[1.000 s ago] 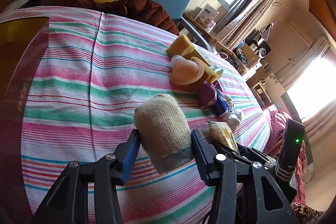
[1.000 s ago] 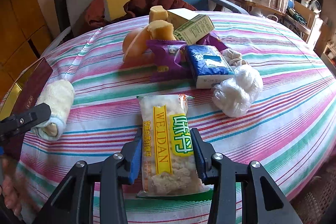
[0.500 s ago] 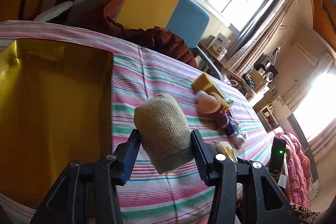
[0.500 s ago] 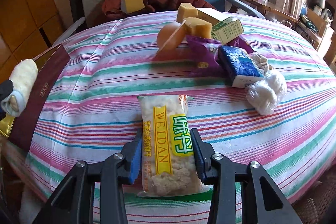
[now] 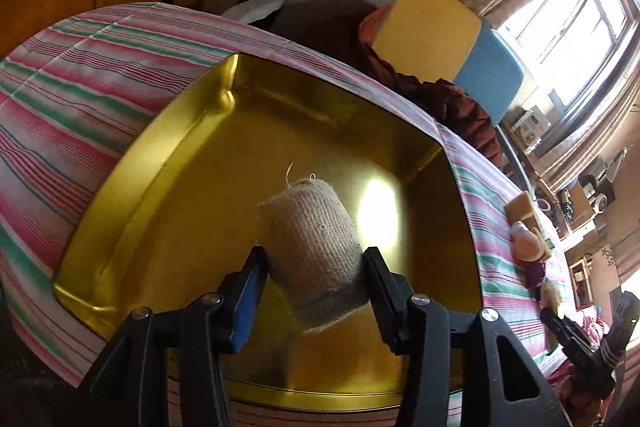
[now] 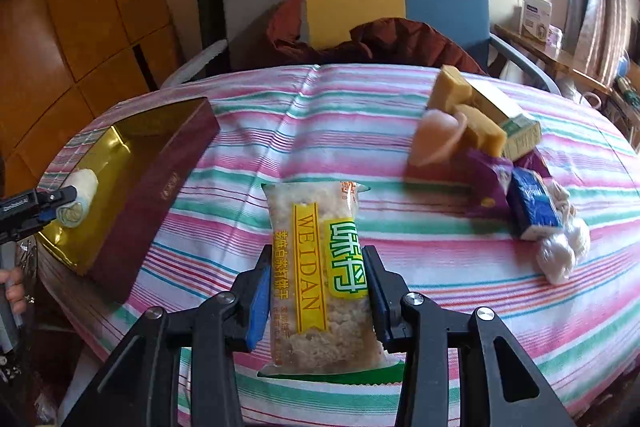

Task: Organize objects
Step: 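Carry the towel and snack bag into the gold tray and open both tools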

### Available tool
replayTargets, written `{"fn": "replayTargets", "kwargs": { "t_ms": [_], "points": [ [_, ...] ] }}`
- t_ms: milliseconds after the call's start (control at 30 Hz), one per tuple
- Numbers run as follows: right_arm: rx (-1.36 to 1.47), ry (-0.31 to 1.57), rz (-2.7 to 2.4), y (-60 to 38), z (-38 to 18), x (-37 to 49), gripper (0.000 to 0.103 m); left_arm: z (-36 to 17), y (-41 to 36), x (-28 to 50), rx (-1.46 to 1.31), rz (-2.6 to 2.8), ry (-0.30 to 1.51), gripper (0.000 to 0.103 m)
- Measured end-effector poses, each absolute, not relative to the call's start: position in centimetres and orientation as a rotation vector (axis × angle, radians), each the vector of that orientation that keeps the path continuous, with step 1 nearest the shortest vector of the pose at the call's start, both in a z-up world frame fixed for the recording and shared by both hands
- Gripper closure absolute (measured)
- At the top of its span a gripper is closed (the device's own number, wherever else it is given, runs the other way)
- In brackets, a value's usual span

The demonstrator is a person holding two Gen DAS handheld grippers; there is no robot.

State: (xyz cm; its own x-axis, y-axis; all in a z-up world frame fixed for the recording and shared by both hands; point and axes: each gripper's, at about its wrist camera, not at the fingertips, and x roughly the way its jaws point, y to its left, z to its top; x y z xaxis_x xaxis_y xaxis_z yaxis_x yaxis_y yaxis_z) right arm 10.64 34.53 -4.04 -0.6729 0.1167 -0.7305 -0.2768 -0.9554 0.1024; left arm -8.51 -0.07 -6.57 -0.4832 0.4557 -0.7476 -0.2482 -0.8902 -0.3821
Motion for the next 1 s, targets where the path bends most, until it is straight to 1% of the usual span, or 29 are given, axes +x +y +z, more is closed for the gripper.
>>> {"fn": "replayTargets", "kwargs": {
  "t_ms": [100,233,333,400,467,533,600,767,867,1000],
  "points": [
    [-1.119,0.269,2.762,32.2,-2.5,9.3,0.061,-6.6,-1.5,-8.6,-1.315,2.422,-0.276,0.053],
    [-1.137,0.27,2.861,28.9,-1.5,7.1,0.061,-5.8,-2.3,-8.7,-1.324,2.521,-0.176,0.052],
    [-1.152,0.22,2.933,26.0,-1.0,5.6,0.061,-4.5,-3.4,-8.5,-1.292,2.591,-0.183,0.052],
    [-1.179,0.184,2.983,24.1,-0.7,4.5,0.061,-3.5,-4.4,-8.3,-1.242,2.642,-0.264,0.052],
    [-1.221,0.166,3.02,22.2,-0.8,3.4,0.061,-2.9,-5.8,-8.0,-1.179,2.674,-0.418,0.05],
    [-1.279,0.167,3.052,20.1,-1.1,2.2,0.061,-2.6,-7.0,-7.5,-1.129,2.694,-0.568,0.045],
    [-1.355,0.16,3.071,18.1,-1.6,0.8,0.061,-2.5,-7.8,-7.3,-1.095,2.712,-0.665,0.044],
    [-1.495,0.076,3.079,13.8,-3.2,-2.2,0.061,-2.1,-8.2,-6.6,-1.031,2.745,-0.729,0.044],
    [-1.542,0.056,3.065,12.1,-3.9,-3.7,0.061,-1.7,-8.0,-6.7,-1.009,2.741,-0.738,0.044],
    [-1.627,0.15,2.977,11.3,-5.3,-5.8,0.06,-1.4,-8.1,-6.5,-1.0,2.734,-0.739,0.044]
  ]
}}
